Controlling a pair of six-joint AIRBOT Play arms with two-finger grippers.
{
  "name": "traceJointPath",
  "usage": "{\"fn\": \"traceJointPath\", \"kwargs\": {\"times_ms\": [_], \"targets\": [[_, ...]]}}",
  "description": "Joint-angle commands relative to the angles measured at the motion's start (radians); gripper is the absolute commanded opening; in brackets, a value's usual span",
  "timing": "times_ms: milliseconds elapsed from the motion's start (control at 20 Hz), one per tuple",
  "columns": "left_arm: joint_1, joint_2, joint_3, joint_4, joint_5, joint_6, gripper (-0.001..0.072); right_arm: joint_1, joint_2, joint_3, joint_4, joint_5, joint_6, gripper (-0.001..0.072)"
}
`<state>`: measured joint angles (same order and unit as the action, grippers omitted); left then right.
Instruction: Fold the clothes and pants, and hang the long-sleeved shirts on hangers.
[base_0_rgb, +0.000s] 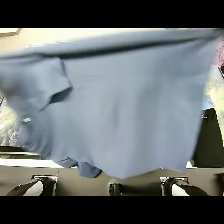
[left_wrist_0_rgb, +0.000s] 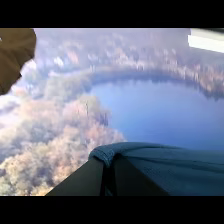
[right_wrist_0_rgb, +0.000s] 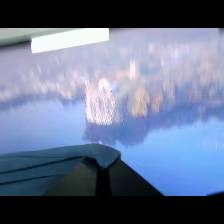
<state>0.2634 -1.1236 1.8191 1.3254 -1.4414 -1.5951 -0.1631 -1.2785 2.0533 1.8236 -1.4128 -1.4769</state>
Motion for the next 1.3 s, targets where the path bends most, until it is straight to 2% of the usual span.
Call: {"fn": "traceJointPath", "kwargs": {"times_ms": [0, 150, 300, 500, 600, 1000, 1250], "targets": [[-0.057, -0.271, -0.082, -0.021, 0.056, 0.070, 0.0012, -0.001, -0.249, -0.099, -0.009, -0.009, -0.028, 0.0027], [-0.126, -0.525, -0.080, -0.013, 0.218, 0.069, 0.0012, 0.000, -0.462, -0.107, 0.000, 0.090, -0.031, 0.0027], [-0.185, -0.710, -0.056, -0.016, 0.397, 0.070, 0.0012, -0.001, -0.601, -0.107, 0.020, 0.234, -0.030, 0.0027], [-0.205, -0.823, 0.062, -0.016, 0.457, 0.070, 0.0012, 0.000, -0.669, -0.107, 0.026, 0.341, -0.031, 0.0027], [-0.202, -0.819, 0.072, -0.015, 0.436, 0.071, 0.0012, -0.001, -0.667, -0.106, 0.023, 0.303, -0.031, 0.0027], [-0.190, -0.818, 0.082, 0.022, 0.040, 0.069, 0.0012, 0.000, -0.668, -0.108, -0.037, -0.040, -0.029, 0.0027], [-0.193, -0.823, 0.081, 0.025, -0.024, 0.069, 0.0013, 0.000, -0.675, -0.126, -0.035, -0.086, -0.026, 0.0028]]}}
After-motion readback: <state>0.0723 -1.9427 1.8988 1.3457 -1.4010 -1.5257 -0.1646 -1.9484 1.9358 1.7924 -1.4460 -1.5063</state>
